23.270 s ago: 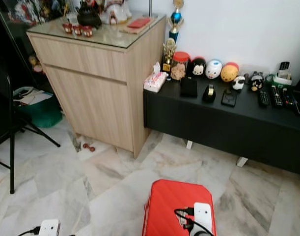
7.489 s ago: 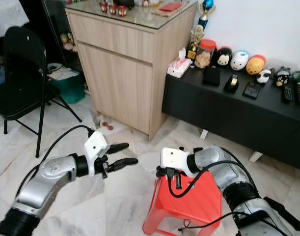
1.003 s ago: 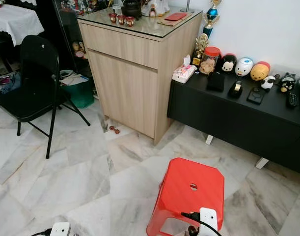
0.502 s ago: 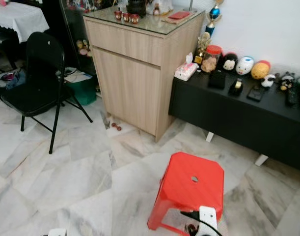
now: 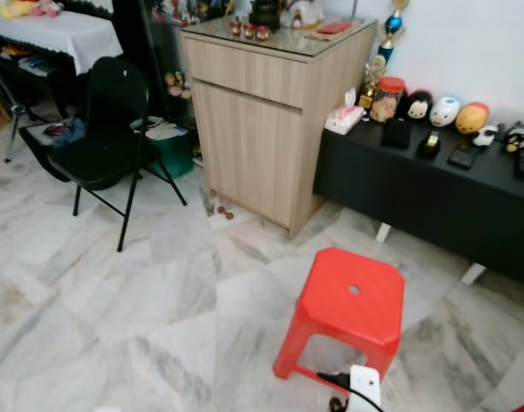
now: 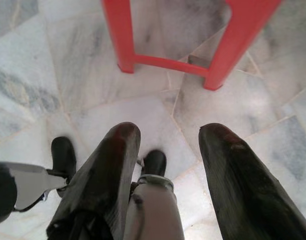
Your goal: Hang keys on a hook
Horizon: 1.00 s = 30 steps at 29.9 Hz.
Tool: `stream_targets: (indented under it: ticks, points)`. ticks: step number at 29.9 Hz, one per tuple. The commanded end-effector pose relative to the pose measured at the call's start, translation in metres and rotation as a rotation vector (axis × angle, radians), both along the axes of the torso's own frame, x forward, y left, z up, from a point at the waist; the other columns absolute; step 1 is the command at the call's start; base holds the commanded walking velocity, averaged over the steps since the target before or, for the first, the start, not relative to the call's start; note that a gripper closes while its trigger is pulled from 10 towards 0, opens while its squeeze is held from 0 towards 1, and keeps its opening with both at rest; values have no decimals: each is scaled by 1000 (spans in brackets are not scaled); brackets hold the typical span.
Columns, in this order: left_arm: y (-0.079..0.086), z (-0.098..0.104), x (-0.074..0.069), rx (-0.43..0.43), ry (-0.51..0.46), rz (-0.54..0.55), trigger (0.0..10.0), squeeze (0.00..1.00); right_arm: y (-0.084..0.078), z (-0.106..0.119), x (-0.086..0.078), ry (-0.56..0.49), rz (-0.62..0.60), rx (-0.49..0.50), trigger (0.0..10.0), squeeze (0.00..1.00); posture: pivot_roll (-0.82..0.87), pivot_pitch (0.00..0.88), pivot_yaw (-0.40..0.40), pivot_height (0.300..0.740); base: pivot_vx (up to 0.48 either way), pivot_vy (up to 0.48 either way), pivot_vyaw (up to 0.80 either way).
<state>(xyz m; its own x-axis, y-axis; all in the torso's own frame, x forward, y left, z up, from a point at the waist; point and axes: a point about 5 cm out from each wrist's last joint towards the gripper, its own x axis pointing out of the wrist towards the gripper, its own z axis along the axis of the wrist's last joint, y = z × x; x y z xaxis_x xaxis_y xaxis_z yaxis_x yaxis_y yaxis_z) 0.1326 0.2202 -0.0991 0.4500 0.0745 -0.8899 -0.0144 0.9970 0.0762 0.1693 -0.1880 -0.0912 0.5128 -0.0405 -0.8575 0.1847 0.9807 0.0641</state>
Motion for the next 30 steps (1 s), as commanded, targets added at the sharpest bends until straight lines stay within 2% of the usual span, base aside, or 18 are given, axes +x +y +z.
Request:
stream_targets:
  ticks: [1, 7, 17, 25, 30]
  points:
    - [-8, 1, 7, 1, -15, -26, 10000, 0, -5, 2, 3, -8, -15, -15, 10000, 0, 121, 0, -34, 736, 0, 0, 0]
    - [-11, 1, 10, 10, -16, -32, 10000, 0, -5, 1, 1, 7, -23, -13, 10000, 0, 127, 0, -34, 736, 0, 0, 0]
    - [-13, 3, 17, 13, -30, -30, 10000, 0, -3, 3, 6, 9, -9, -5, 10000, 0, 136, 0, -43, 736, 0, 0, -751]
    - [-1, 10, 28, 27, -60, -10, 10000, 0, 4, 10, 23, -22, 4, 3, 10000, 0, 159, 0, -34, 736, 0, 0, -780]
    - [8, 19, 44, 37, -98, 7, 10000, 0, 7, 17, 38, -50, -3, 8, 10000, 0, 158, 0, -15, 736, 0, 0, -775]
